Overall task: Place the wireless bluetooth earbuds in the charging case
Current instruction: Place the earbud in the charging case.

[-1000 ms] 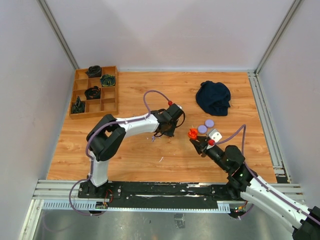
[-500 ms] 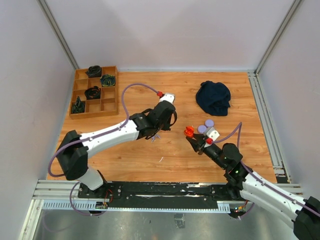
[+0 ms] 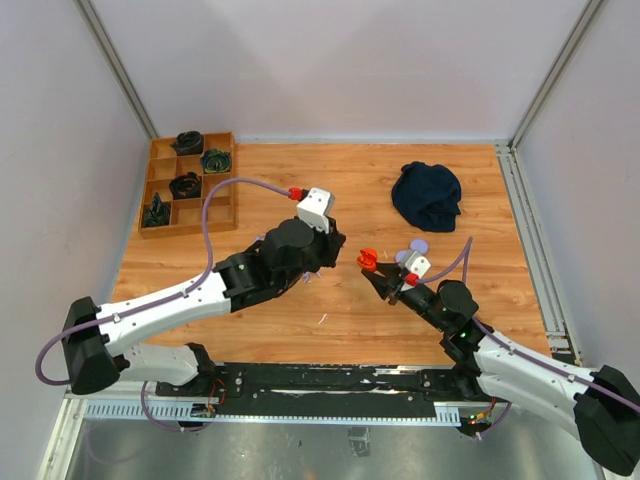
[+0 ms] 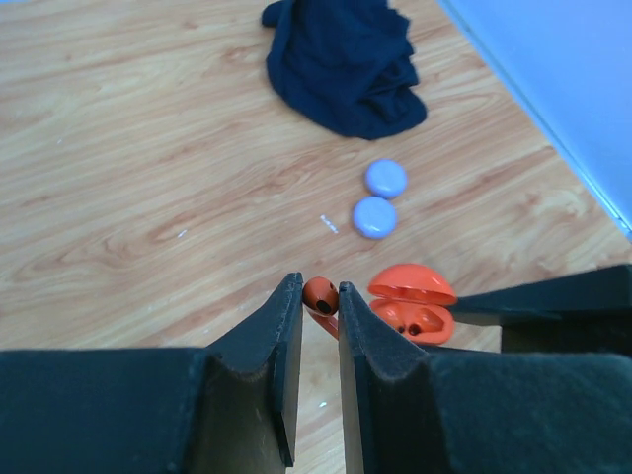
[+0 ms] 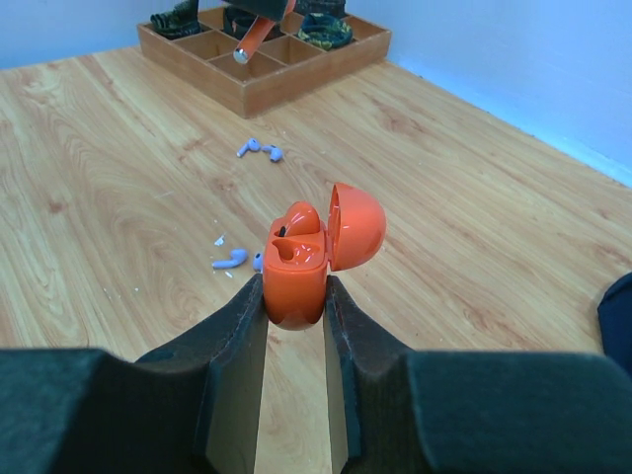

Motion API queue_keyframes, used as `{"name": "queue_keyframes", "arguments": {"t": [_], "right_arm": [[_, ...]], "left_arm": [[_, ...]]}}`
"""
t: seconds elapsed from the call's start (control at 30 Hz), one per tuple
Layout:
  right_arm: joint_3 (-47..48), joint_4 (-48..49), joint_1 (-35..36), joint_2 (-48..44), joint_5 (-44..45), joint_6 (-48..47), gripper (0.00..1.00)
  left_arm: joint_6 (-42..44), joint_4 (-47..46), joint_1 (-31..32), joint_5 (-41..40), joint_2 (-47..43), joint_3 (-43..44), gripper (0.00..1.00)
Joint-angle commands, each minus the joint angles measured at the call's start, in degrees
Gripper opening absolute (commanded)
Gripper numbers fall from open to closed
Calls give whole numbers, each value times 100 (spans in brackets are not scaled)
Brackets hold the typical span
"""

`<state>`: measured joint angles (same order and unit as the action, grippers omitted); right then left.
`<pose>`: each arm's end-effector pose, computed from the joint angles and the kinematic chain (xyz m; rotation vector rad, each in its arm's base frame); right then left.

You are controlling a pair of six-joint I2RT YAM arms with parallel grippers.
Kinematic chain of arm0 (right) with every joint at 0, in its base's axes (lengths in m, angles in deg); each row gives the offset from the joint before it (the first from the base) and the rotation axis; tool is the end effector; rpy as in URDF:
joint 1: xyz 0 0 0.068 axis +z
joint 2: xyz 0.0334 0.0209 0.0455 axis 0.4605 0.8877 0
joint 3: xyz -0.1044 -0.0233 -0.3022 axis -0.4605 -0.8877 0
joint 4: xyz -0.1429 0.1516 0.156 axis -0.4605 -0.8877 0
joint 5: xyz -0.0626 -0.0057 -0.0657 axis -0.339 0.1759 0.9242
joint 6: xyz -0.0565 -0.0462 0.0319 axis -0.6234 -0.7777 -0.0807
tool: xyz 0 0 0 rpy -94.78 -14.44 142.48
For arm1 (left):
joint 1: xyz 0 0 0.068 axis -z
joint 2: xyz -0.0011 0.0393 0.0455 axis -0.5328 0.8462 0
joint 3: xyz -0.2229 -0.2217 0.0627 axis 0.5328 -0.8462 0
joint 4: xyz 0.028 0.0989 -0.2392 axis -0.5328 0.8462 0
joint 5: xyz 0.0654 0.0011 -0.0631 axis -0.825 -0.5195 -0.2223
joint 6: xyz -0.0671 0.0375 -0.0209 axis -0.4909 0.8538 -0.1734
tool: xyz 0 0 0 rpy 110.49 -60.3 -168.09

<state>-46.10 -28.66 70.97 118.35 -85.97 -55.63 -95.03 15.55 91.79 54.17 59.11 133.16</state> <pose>0.1123 0.1203 0.2546 -0.6707 1.2808 0.6967 0.1752 -0.2404 0.3732 0.3455 1.8667 -0.5351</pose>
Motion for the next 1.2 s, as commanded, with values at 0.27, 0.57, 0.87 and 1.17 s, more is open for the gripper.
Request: {"name": "queue_keyframes", "arguments": {"t": [0.27,0.57,0.87,1.17], "right_arm": [[515,771,-117,155,-336,23,8],[565,842,-114,148,-453,118,8],[561,823,-113,60,-471,158,8],[573,794,-116,-19,-477,192,8]], "left_arm": [[1144,-2037,627,405,-348,-755,22],[1611,-2663,789,363,-308,-992,22],[1973,-2864,868,302,-172,-1080,22],[2223,-3020,914,276,-80,-1203,22]]}}
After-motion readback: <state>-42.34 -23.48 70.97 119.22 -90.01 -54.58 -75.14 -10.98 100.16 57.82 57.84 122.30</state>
